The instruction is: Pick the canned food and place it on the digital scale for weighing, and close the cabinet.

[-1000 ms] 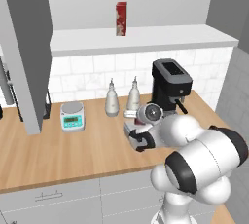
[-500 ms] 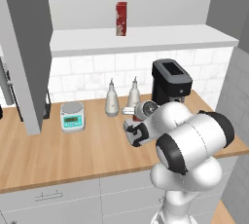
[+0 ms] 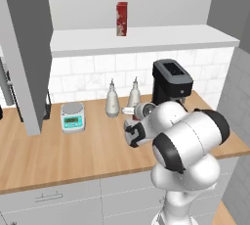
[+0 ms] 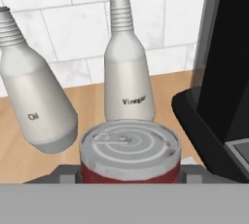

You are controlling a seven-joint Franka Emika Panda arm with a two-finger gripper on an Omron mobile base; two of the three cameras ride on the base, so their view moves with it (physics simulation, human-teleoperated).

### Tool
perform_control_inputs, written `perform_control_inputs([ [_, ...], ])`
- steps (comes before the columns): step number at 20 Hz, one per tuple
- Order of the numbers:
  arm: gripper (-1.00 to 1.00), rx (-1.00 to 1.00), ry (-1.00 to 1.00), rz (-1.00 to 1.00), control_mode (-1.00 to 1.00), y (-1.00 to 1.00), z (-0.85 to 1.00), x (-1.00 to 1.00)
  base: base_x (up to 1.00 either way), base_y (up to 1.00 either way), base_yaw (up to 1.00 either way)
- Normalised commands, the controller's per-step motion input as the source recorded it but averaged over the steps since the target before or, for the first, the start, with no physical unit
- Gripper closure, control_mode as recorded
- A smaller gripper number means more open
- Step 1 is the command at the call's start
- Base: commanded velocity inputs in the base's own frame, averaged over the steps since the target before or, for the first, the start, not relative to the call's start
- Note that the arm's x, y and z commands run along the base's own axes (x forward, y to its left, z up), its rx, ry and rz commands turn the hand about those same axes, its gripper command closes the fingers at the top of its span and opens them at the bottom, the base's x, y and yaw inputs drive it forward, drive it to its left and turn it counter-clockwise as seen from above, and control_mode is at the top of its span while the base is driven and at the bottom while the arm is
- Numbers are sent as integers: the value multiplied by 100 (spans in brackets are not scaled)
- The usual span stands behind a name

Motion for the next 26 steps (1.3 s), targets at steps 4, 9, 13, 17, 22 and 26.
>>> perform_control_inputs([
  [4,-100,0,0,0,-100,0,-1,-10,0,0,0],
  [9,-100,0,1,0,-100,0,-4,-31,0,0,0],
  [13,-100,0,0,0,-100,0,-1,-27,0,0,0],
  [17,-100,0,-4,0,-100,1,7,-36,0,0,0],
  [22,-100,0,-17,5,-100,4,60,-65,0,0,0],
  [26,-100,4,-14,2,-100,-6,95,-78,0,0,0],
])
